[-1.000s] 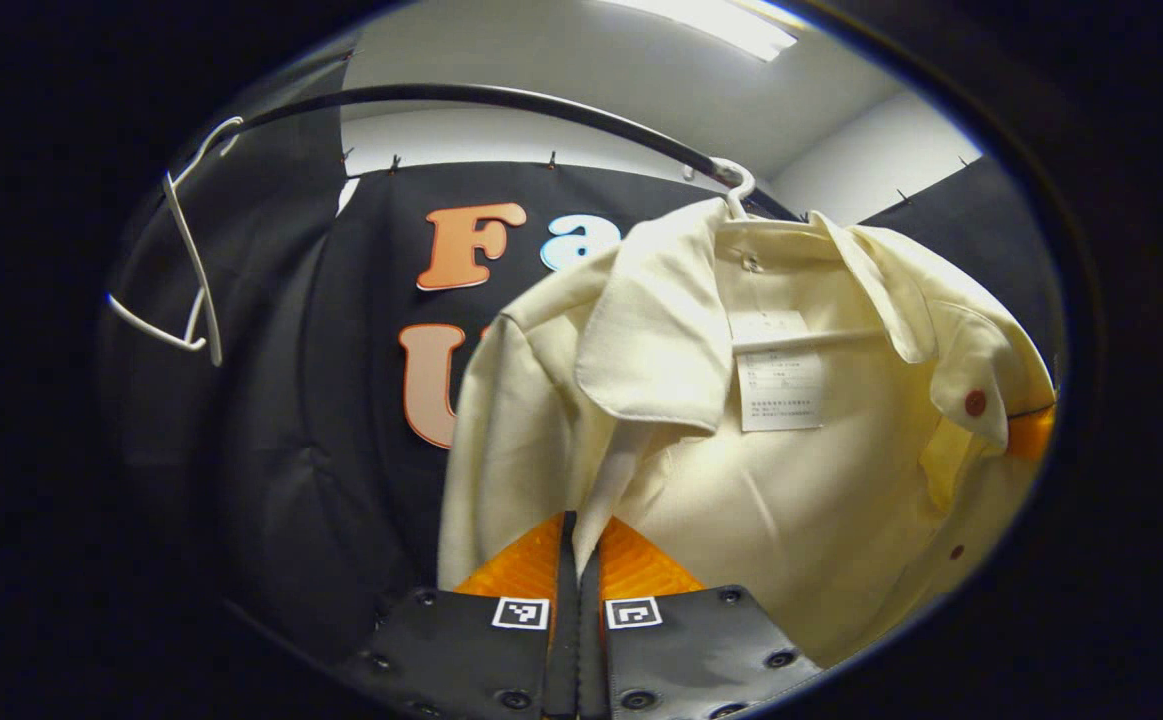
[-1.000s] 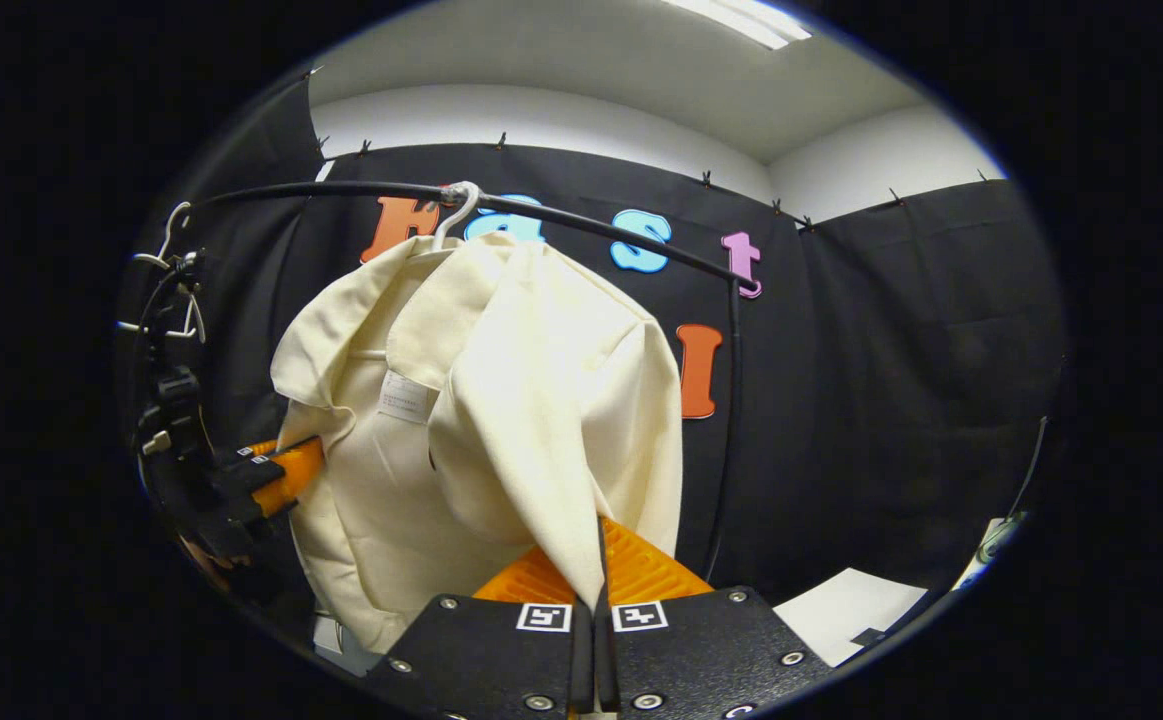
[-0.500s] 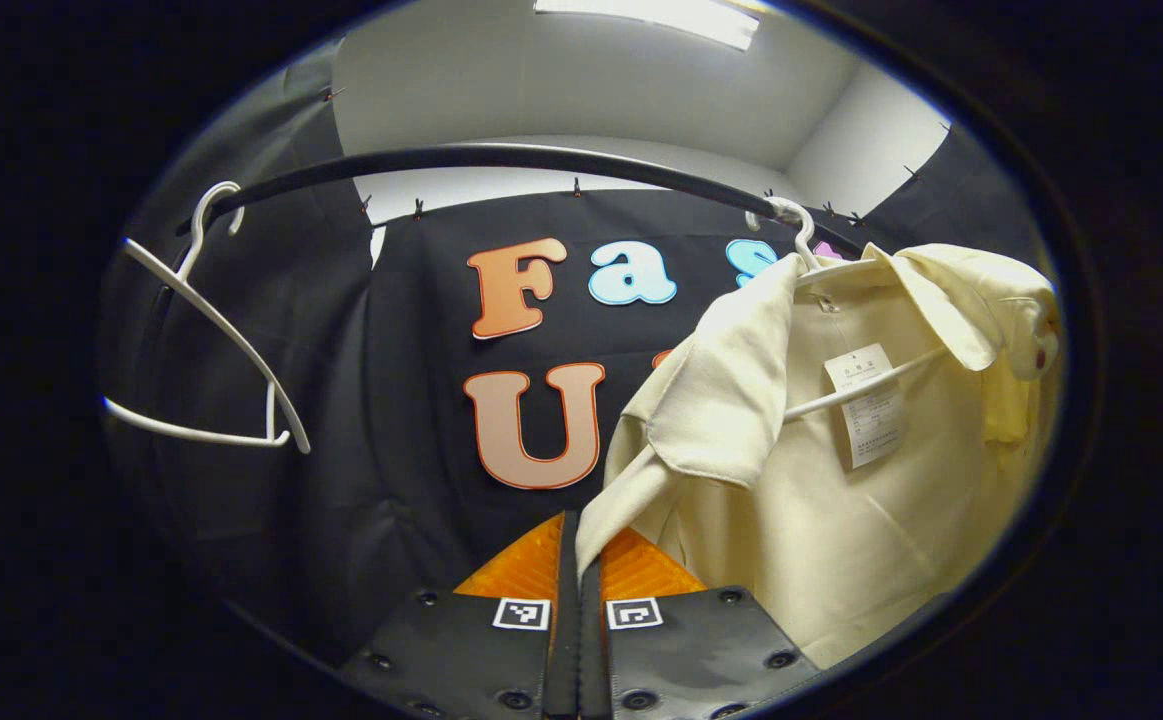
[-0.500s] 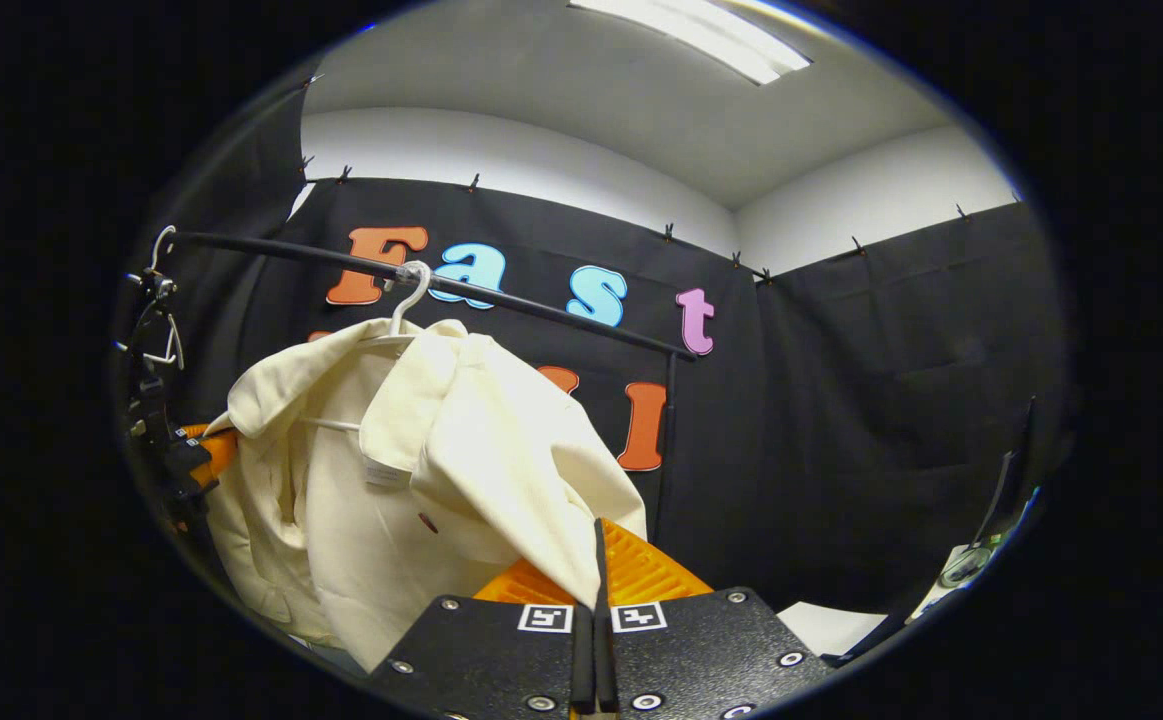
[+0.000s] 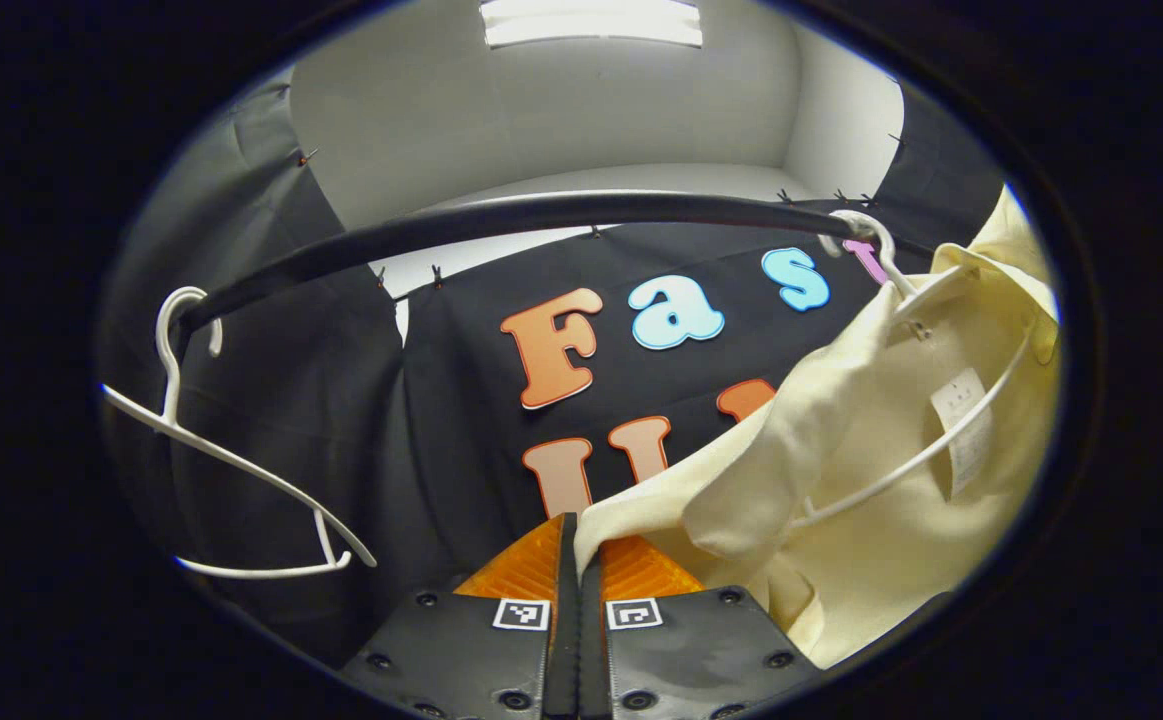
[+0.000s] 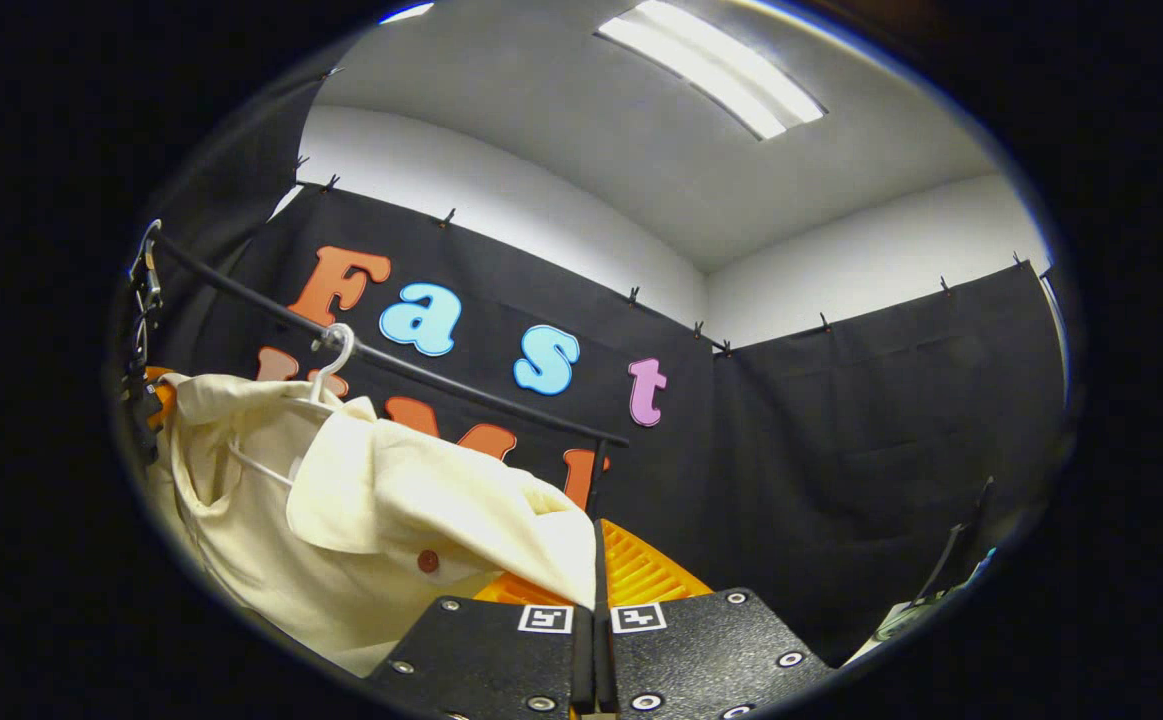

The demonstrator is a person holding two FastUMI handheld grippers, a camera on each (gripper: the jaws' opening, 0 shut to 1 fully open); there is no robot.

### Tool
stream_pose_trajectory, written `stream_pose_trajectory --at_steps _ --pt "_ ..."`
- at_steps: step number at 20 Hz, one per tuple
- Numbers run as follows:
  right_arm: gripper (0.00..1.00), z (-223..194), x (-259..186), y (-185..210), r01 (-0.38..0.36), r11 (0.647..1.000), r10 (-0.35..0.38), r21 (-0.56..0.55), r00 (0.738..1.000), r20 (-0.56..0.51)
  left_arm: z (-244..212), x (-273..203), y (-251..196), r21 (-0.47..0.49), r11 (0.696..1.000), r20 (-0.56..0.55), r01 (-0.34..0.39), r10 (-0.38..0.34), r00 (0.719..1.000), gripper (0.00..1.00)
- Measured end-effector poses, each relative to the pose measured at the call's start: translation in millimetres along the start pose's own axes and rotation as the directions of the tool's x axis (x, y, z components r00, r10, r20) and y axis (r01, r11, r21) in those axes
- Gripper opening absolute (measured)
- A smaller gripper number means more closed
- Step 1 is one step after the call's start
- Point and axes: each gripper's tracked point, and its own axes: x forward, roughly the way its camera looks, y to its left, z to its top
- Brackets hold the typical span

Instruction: Grasp the clothes on the hanger with both hands and then place them into the laundry hamper below.

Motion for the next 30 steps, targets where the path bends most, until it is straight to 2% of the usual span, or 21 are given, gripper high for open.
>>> stream_pose_trajectory --at_steps 4,8,11,14,16,19,22,26,30 --pt "0.0 21 49 -23 0.019 0.999 -0.02 0.035 1.0 0.022 11 32 7 -0.02 0.999 0.026 -0.028 0.029 0.999 0.06" --pt "0.0 21 92 -38 0.034 0.998 -0.035 0.056 0.999 0.013 -9 54 -5 -0.043 0.999 0.002 -0.026 0.026 1.0 0.06" --pt "0.0 2 116 -41 0.036 0.994 -0.034 0.099 0.999 -0.015 -39 72 -11 -0.072 0.997 -0.043 -0.01 0.007 0.999 0.06" --pt "0.0 -37 132 -29 0.033 0.995 -0.026 0.099 0.997 -0.077 -69 82 -18 -0.08 0.997 -0.109 0.006 -0.015 0.994 0.06" --pt "0.0 -71 130 -14 0.017 0.994 -0.003 0.106 0.992 -0.129 -102 85 -26 -0.083 0.996 -0.176 0.018 -0.033 0.984 0.06" --pt "0.0 -118 118 2 -0.006 0.996 0.023 0.089 0.98 -0.196 -152 58 -30 -0.066 0.997 -0.267 0.027 -0.044 0.963 0.07" --pt "0.0 -149 98 21 -0.043 0.996 0.061 0.077 0.968 -0.245 -187 34 -24 -0.107 0.994 -0.35 0.016 -0.052 0.935 0.07" --pt "0.0 -153 65 35 -0.088 0.995 0.095 0.038 0.964 -0.248 -191 8 0 -0.069 0.998 -0.358 0.0 -0.024 0.933 0.07" --pt "0.0 -142 30 38 -0.114 0.992 0.125 0.058 0.958 -0.256 -176 -26 21 -0.032 0.999 -0.365 0.019 -0.029 0.93 0.07"
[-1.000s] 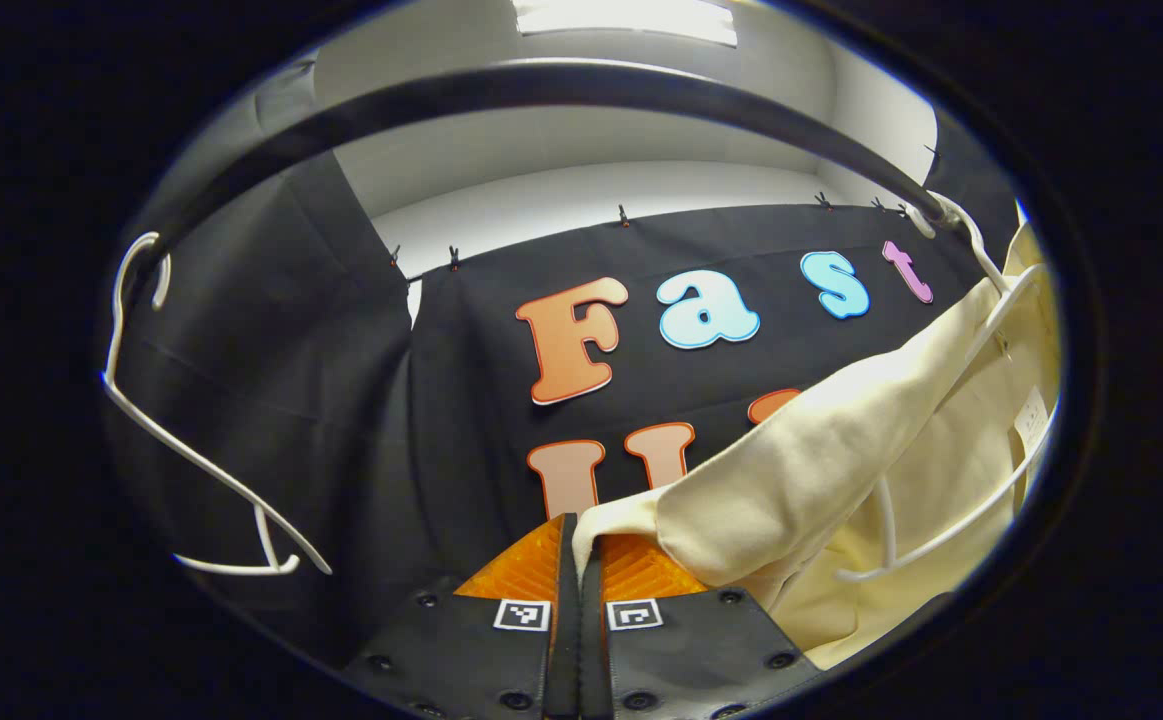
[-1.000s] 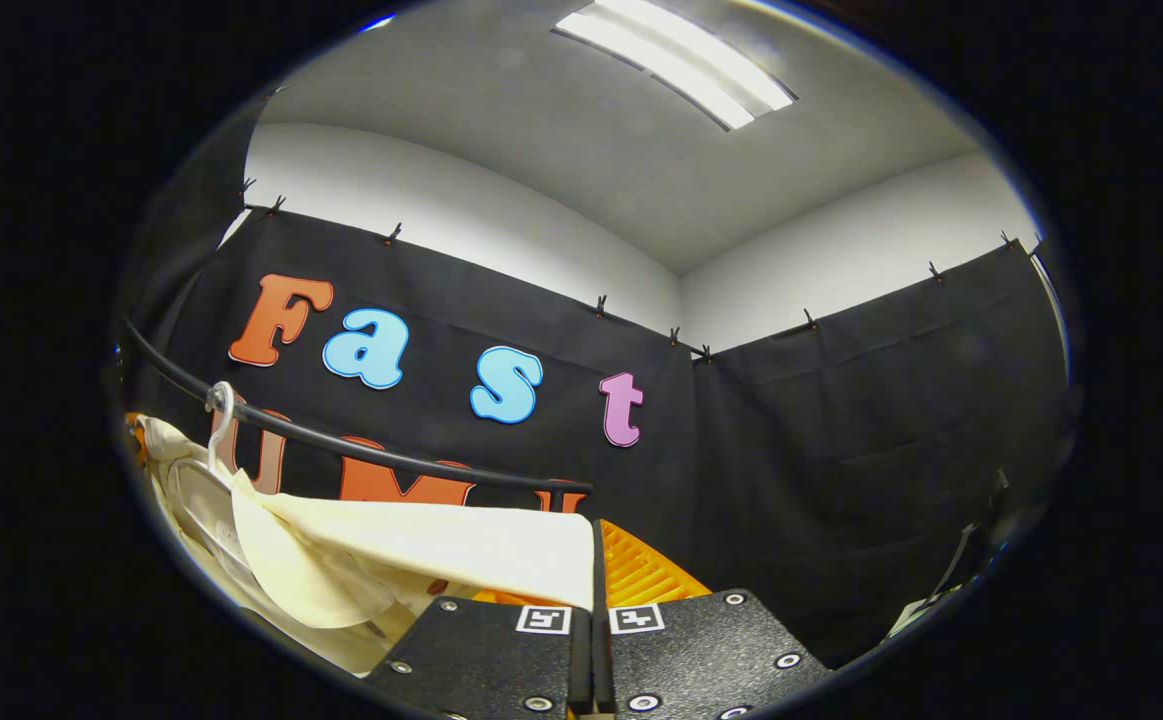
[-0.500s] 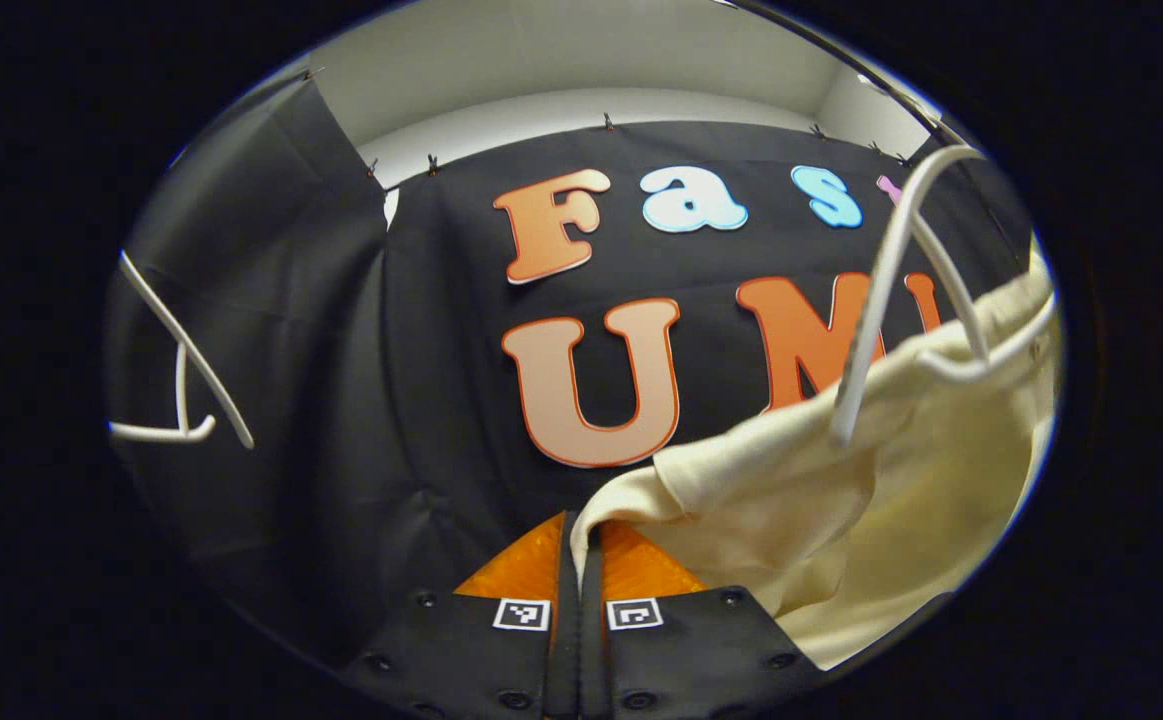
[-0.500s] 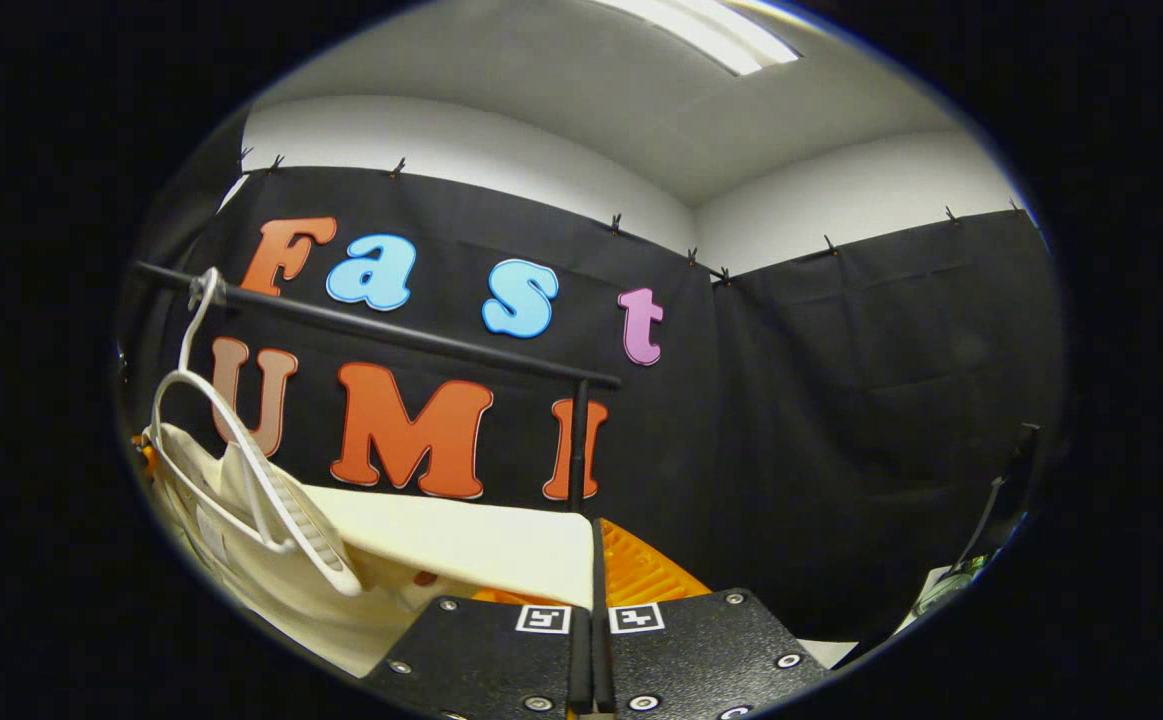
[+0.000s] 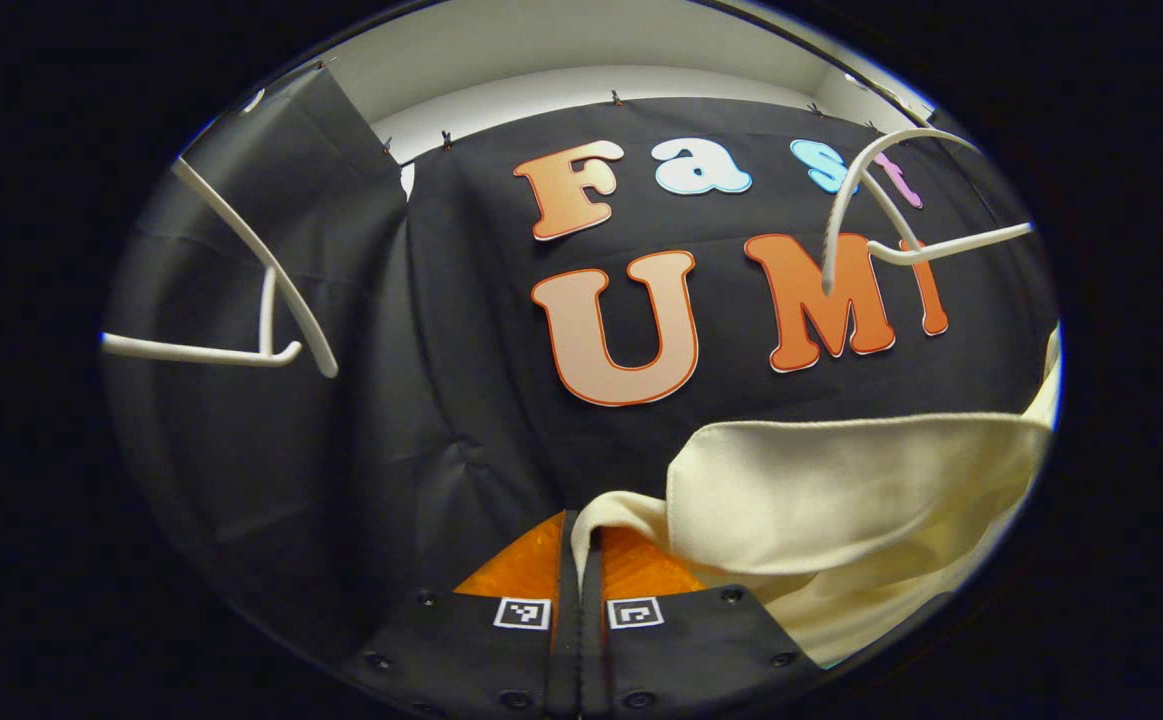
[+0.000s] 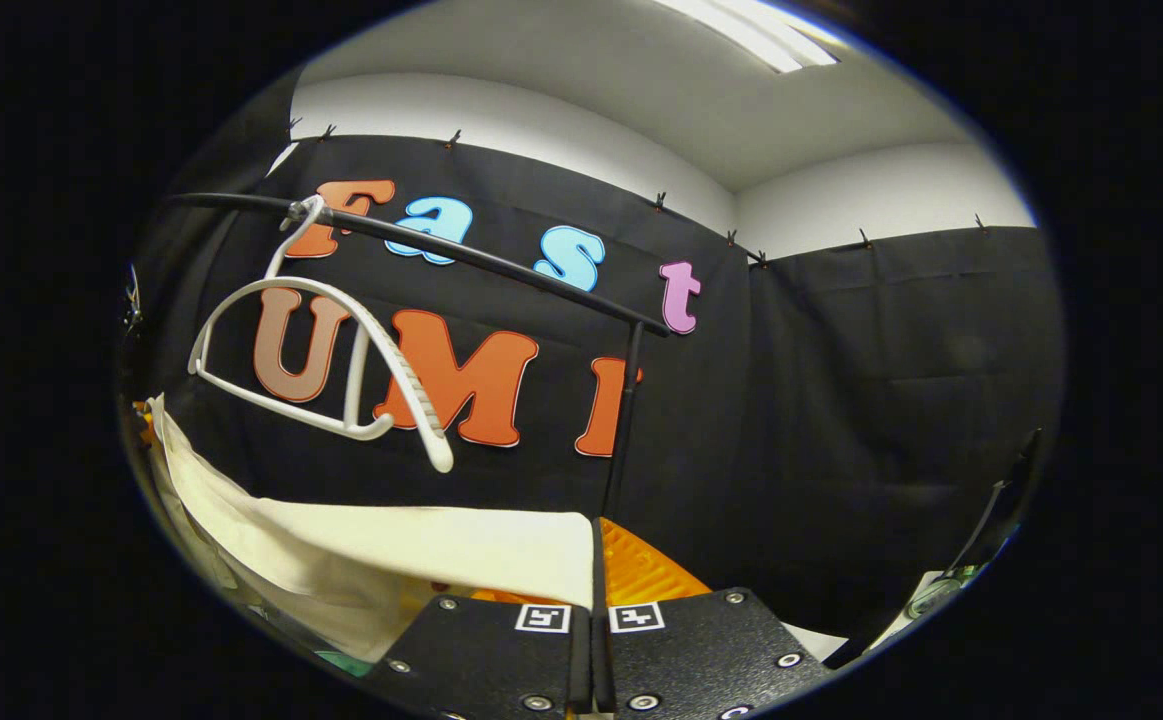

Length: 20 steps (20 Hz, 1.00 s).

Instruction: Grasp the clothes on the hanger with both hands and then place them into the laundry hamper below.

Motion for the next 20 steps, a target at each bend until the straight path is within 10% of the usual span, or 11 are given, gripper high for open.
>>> stream_pose_trajectory --at_steps 10,20 --pt "0.0 3 -92 83 -0.151 0.982 0.15 0.116 0.989 0.016 14 -120 -55 -0.068 0.976 -0.016 0.209 -0.21 0.978 0.07" --pt "0.01 -144 -132 195 -0.302 0.906 0.378 0.296 0.893 -0.245 -72 -185 -163 -0.31 0.861 -0.206 0.402 -0.474 0.856 0.07"
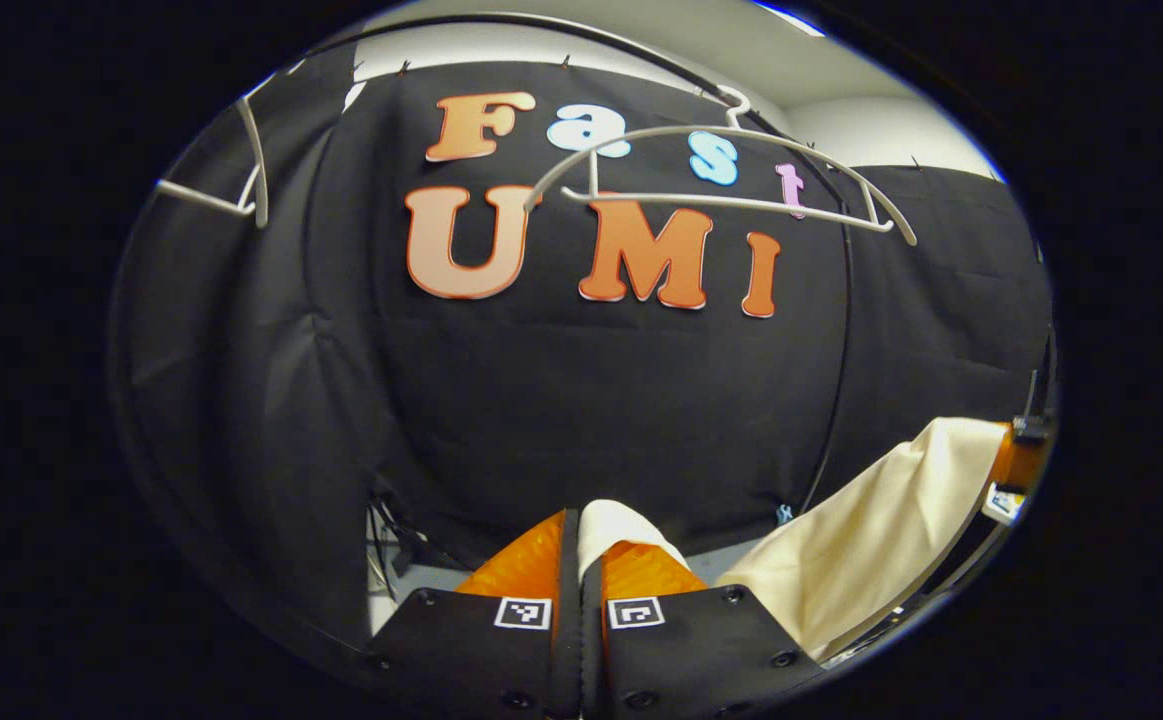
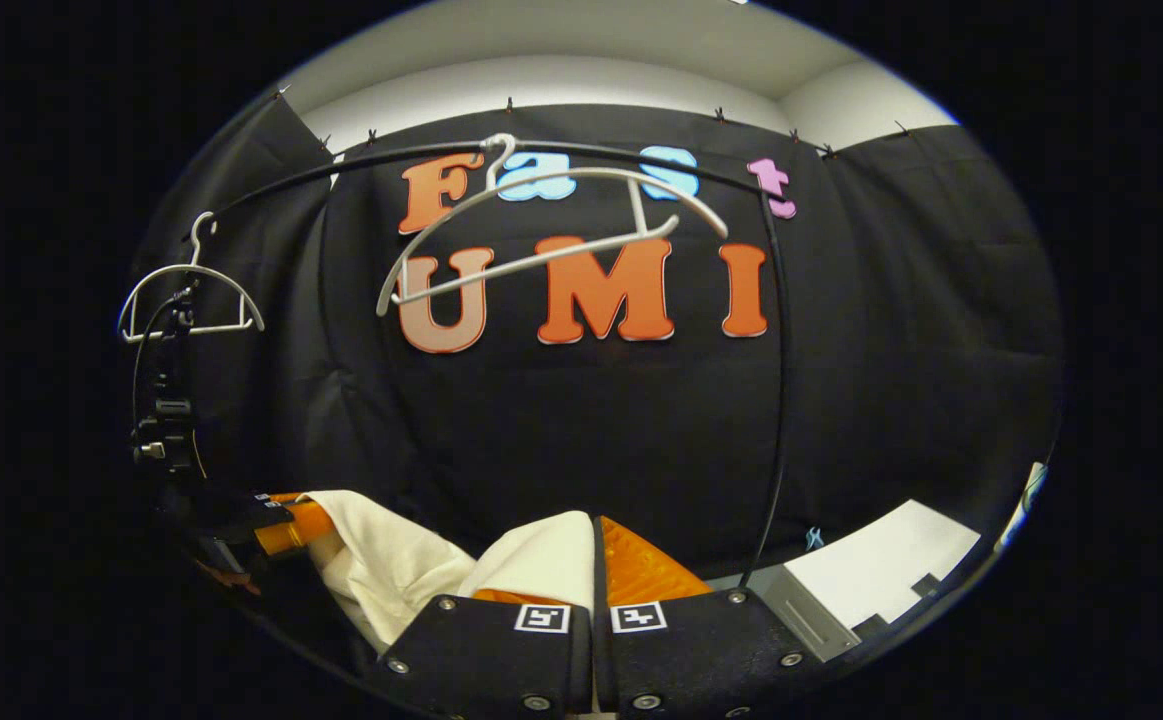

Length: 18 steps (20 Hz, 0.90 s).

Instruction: Grasp the clothes on the hanger with both hands and then place them into the laundry hamper below.

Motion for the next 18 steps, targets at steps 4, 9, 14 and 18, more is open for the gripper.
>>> stream_pose_trajectory --at_steps 4,9,14,18 --pt "0.01 -75 13 7 -0.011 0.999 0.016 0.037 0.989 -0.144 -61 18 -5 0.018 1.0 -0.107 -0.017 0.019 0.994 0.07" --pt "0.01 -145 22 2 0.008 1.0 -0.006 0.006 0.965 -0.262 -140 16 -20 0.026 1.0 -0.282 0.015 -0.007 0.96 0.07" --pt "0.01 -186 25 -3 0.026 1.0 -0.02 0.012 0.94 -0.34 -164 22 -24 0.032 0.999 -0.355 0.014 -0.002 0.935 0.07" --pt "0.02 -208 32 -6 0.039 0.999 -0.024 0.029 0.918 -0.395 -177 26 -23 0.034 0.999 -0.391 0.017 -0.002 0.921 0.07"
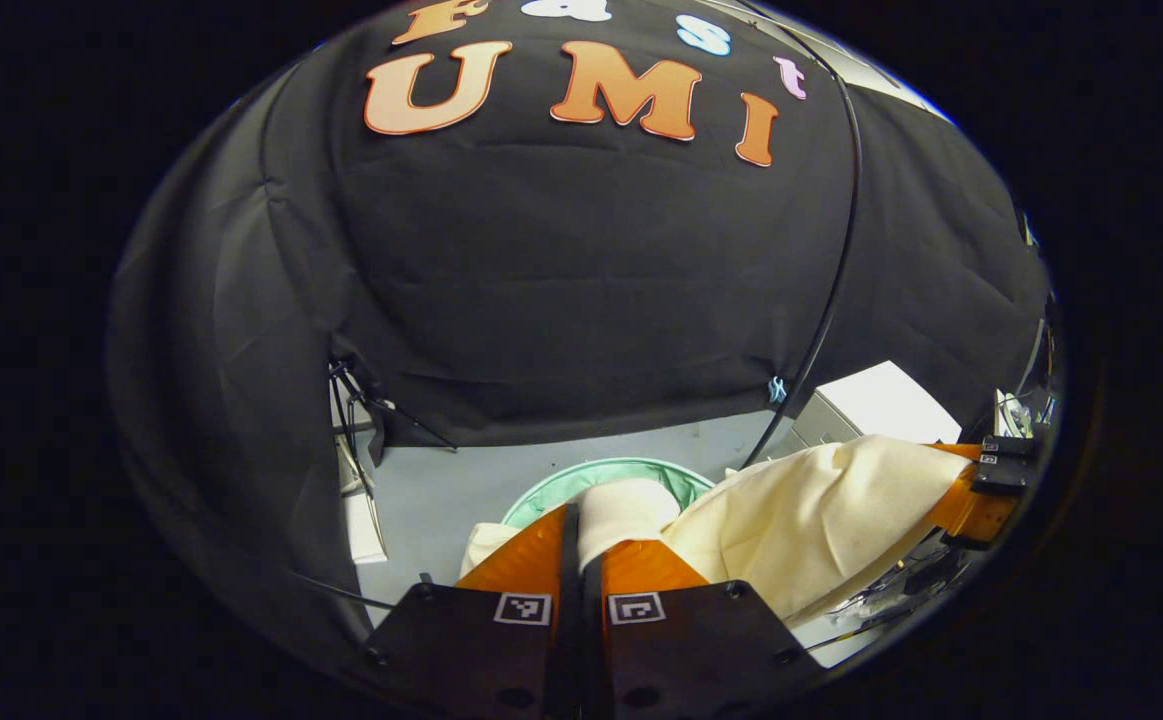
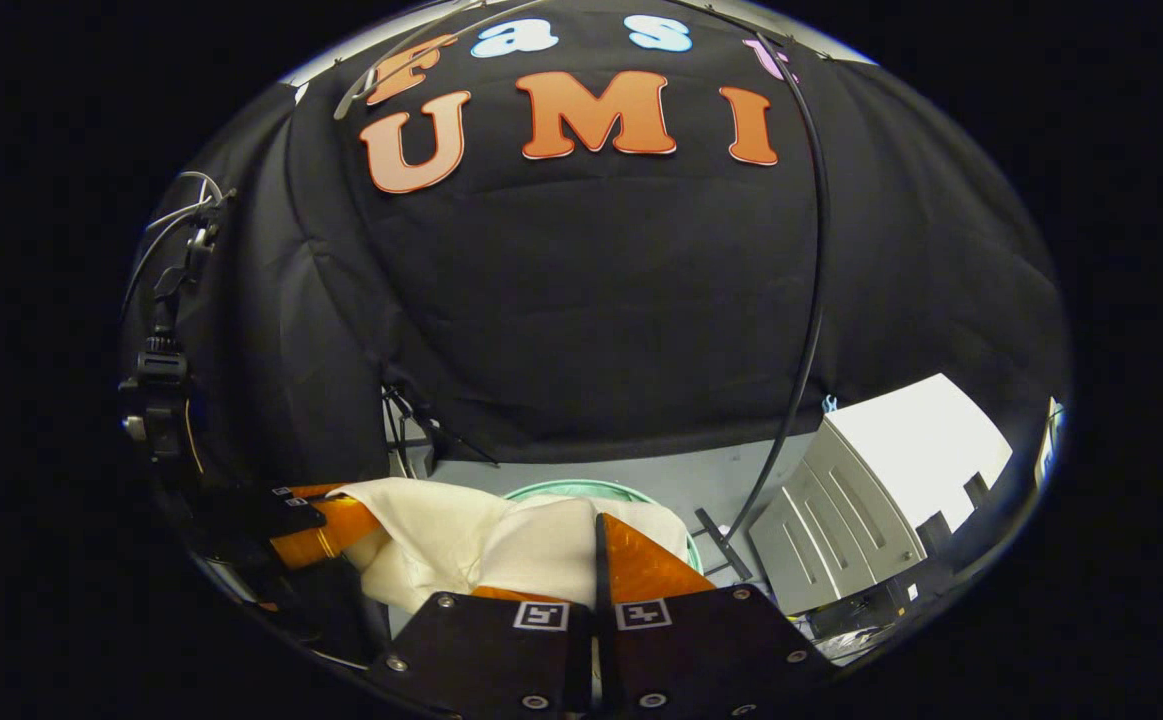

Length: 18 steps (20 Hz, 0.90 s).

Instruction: Grasp the clothes on the hanger with both hands and then place them into the laundry hamper below.

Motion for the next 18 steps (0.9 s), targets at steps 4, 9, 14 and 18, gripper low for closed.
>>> stream_pose_trajectory --at_steps 4,9,14,18 --pt "0.04 -38 14 -6 0.012 1.0 -0.011 0.019 0.996 -0.084 -15 11 -1 0.005 1.0 -0.032 -0.011 0.011 0.999 0.07" --pt "0.08 -97 27 -21 0.054 0.997 -0.042 0.05 0.975 -0.219 -61 21 9 0.015 0.999 -0.135 -0.034 0.036 0.99 0.08" --pt "0.2 -153 28 -24 0.074 0.995 -0.045 0.072 0.939 -0.34 -94 28 18 -0.005 0.999 -0.241 -0.038 0.036 0.97 0.27" --pt "0.55 -179 24 -27 0.097 0.993 -0.061 0.069 0.916 -0.397 -117 27 30 0.001 0.998 -0.305 -0.061 0.058 0.951 0.59"
